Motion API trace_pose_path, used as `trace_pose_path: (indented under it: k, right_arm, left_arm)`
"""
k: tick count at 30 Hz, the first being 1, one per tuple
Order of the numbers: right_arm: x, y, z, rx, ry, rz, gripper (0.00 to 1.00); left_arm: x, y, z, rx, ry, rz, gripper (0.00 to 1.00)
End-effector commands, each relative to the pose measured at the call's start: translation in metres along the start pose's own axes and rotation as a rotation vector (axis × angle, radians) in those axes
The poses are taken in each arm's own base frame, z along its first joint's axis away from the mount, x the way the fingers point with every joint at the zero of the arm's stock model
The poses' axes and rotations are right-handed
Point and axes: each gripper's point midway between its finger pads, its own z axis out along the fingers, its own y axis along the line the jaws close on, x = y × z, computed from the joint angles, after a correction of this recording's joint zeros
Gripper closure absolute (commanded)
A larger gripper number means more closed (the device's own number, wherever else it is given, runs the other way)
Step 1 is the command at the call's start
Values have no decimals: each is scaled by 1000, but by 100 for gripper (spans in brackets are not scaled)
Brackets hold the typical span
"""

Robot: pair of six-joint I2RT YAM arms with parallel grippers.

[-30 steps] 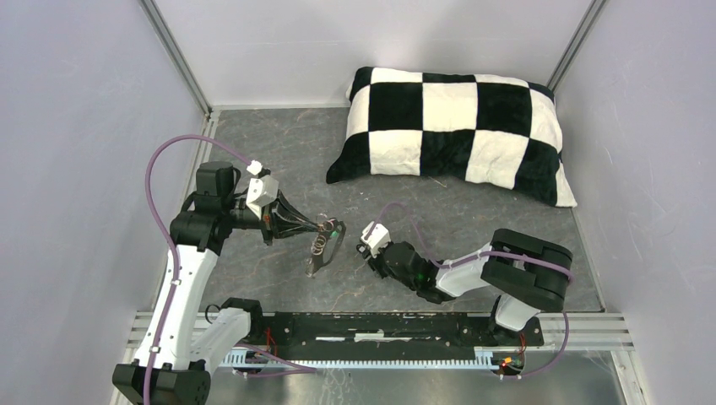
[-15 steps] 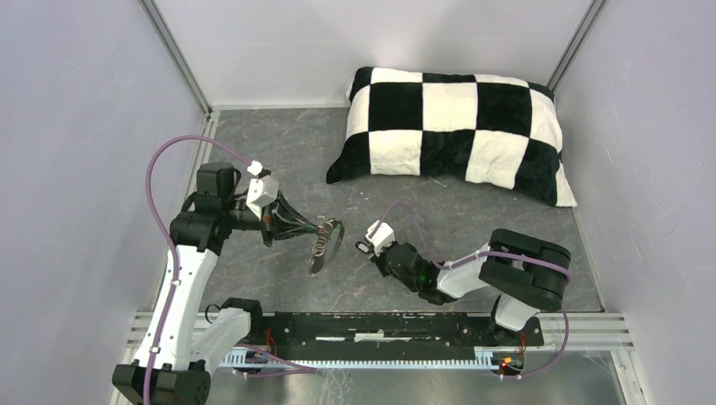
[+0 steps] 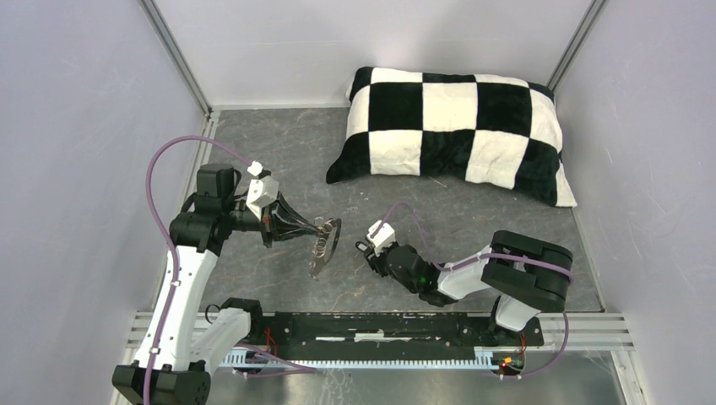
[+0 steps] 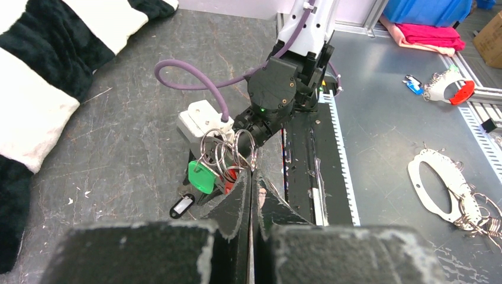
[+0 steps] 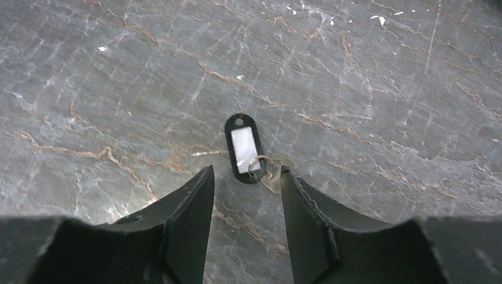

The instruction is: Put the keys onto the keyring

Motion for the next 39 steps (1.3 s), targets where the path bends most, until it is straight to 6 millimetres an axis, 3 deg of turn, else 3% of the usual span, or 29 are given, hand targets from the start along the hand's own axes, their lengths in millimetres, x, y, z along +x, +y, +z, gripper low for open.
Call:
trace_pose_path:
  k: [1,10,15,22,29,39]
  right_arm:
    - [-14,1,13,73,-28,53,49]
    - [0,5,25,88,13,68,64]
    - [8,1,18,93,29,71,78]
    - [4,-3,9,83,4,59,99]
    - [-4,-1,2,33,-29,32,100]
    - [-43,11,-30,-202,-144,-1,100]
  left_arm:
    - [-14,-7,-1,19,-23,63,98]
    - [-14,-6,-1,21,-23,65,98]
    - [-14,-6,-1,21,-21,64,98]
    - [-13,-7,-1,23,-21,57,98]
    - [-13,-8,-1,24,-21,53,98]
    - [1,-8,-1,22,-6,65,98]
